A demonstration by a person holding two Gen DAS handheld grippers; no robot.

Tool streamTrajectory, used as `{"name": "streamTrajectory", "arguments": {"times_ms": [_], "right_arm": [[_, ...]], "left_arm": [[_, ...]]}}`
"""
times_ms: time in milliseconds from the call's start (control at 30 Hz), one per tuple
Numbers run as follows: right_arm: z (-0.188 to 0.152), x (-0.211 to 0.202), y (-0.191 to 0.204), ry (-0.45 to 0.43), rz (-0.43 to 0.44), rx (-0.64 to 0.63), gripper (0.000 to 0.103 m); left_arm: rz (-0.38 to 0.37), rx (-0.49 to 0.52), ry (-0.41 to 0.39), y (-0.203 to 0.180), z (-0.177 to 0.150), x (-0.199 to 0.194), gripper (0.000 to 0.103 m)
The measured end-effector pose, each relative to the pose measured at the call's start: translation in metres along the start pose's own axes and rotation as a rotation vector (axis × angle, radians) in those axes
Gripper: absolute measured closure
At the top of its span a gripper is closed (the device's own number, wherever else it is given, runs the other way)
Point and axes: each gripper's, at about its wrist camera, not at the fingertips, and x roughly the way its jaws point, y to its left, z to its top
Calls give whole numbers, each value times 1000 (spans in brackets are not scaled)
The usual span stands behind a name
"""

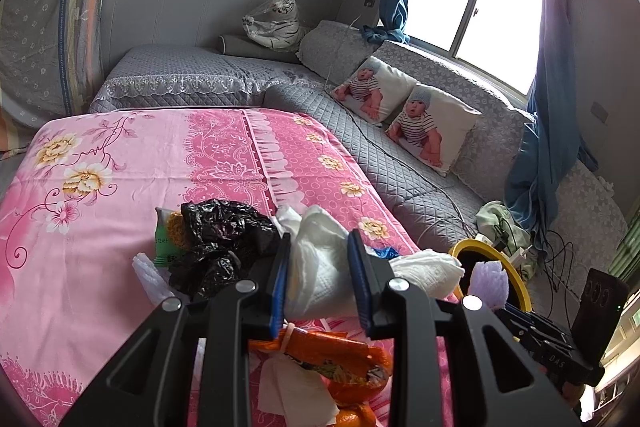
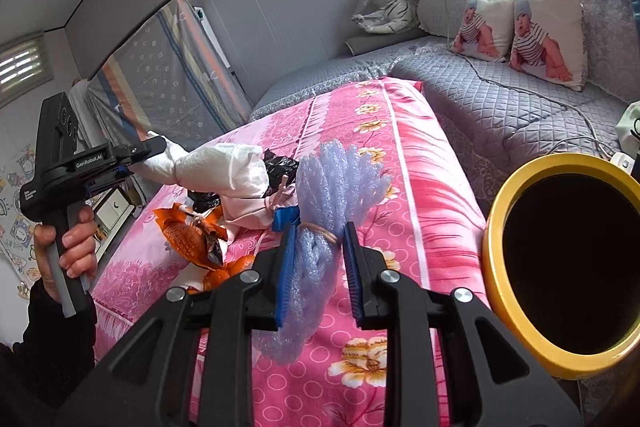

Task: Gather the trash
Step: 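Carry tissue and foam net over the yellow-rimmed bin and open both tools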

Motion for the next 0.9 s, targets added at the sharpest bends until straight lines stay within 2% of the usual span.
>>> {"name": "streamTrajectory", "arguments": {"times_ms": [167,400,567,767,900], "right_arm": [[8,-24,-24,-66,-83,39,81],[14,-69,-69,-197,-283,98,81],[16,-92,-102,-255,-395,138,80],[17,-107,-136,-285,-508,193,80],[17,-105,-154,-275,-566,199,80]], "left_arm": [[-41,14,5,-24,2,10,77],[-101,74,25,-69,4,34,77],[-144,129,50,-103,7,57,77],[-212,193,93,-149,0,91,77],[-243,216,130,-173,-11,115,77]]}}
